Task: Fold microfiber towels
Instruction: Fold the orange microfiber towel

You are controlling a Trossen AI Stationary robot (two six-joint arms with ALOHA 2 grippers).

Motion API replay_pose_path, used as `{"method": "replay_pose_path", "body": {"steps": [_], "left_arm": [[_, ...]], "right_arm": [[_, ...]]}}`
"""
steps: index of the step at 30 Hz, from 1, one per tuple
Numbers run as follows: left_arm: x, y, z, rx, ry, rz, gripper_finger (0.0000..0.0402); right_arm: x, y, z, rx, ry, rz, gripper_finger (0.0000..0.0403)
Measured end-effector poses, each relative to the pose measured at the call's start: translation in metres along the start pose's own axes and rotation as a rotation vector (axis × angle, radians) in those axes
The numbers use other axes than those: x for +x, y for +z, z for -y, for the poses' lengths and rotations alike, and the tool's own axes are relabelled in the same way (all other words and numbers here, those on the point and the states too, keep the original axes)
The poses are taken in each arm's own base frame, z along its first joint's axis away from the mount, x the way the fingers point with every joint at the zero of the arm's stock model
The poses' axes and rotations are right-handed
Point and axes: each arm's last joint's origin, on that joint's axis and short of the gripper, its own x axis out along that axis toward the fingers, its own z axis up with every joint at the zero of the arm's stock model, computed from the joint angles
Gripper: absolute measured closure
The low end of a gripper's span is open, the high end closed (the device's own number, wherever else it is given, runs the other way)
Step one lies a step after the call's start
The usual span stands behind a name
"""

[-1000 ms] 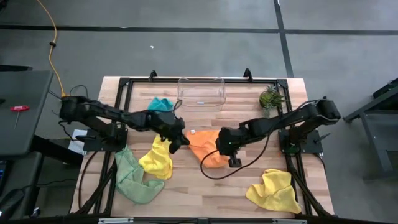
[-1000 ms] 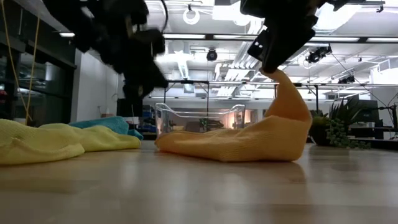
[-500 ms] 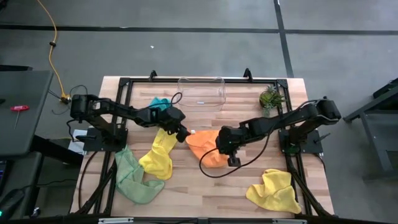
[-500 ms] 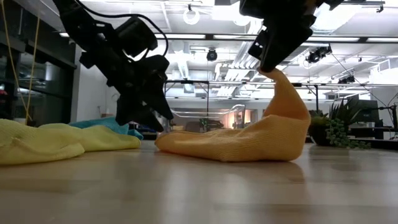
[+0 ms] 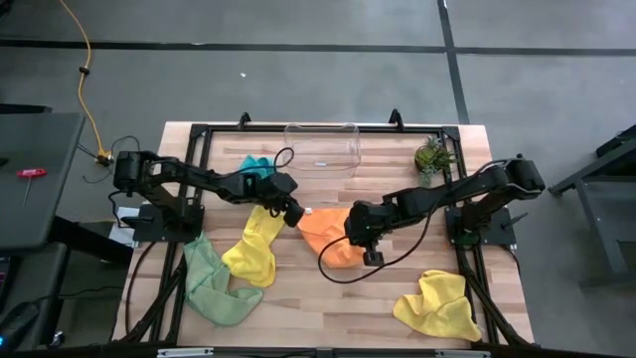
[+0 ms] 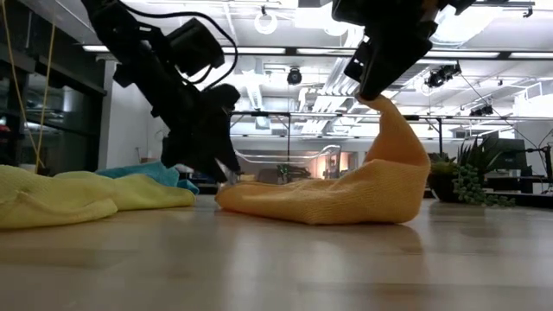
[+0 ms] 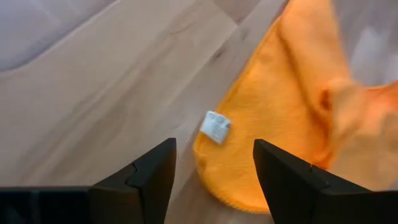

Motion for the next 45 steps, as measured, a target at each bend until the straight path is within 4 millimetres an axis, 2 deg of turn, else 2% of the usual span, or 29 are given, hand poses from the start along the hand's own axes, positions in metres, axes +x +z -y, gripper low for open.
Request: {"method": "replay_pose_path", "body": {"steps": [11, 17, 22, 28, 31, 34, 36, 41, 45], "left_arm": [[0.025, 0.002, 0.006, 0.013, 0.056, -0.096, 0.0200], [0.027, 0.001, 0.003, -0.008, 0.083, -0.117, 0.0211], [0.026, 0.000, 0.000, -0.012, 0.101, -0.136, 0.0268], [0.026, -0.001, -0.001, 0.019, 0.098, -0.157, 0.0382], [0.025, -0.001, -0.001, 0.026, 0.085, -0.167, 0.0392], [0.016, 0.003, -0.003, 0.009, 0.055, -0.188, 0.0397], [0.001, 0.011, -0.003, -0.004, 0.020, -0.159, 0.0399], [-0.053, 0.037, 0.000, -0.029, -0.065, 0.020, 0.0400], [-0.101, 0.054, 0.003, -0.039, -0.139, 0.189, 0.0401]], "right_arm": [[0.000, 0.001, 0.000, 0.009, -0.008, 0.007, 0.0403], [0.000, 0.001, 0.000, 0.009, -0.008, 0.009, 0.0403], [0.000, 0.001, 0.000, 0.009, -0.008, 0.010, 0.0403], [0.000, 0.001, 0.000, 0.007, -0.008, 0.014, 0.0403], [0.000, 0.001, 0.000, 0.009, -0.008, 0.013, 0.0403], [-0.006, 0.002, 0.000, 0.010, -0.011, 0.001, 0.0403], [-0.018, 0.006, 0.001, 0.017, -0.024, 0.008, 0.0403], [-0.067, 0.007, 0.012, 0.132, -0.175, 0.048, 0.0403], [-0.101, -0.004, 0.026, 0.311, -0.316, 0.081, 0.0403]]}}
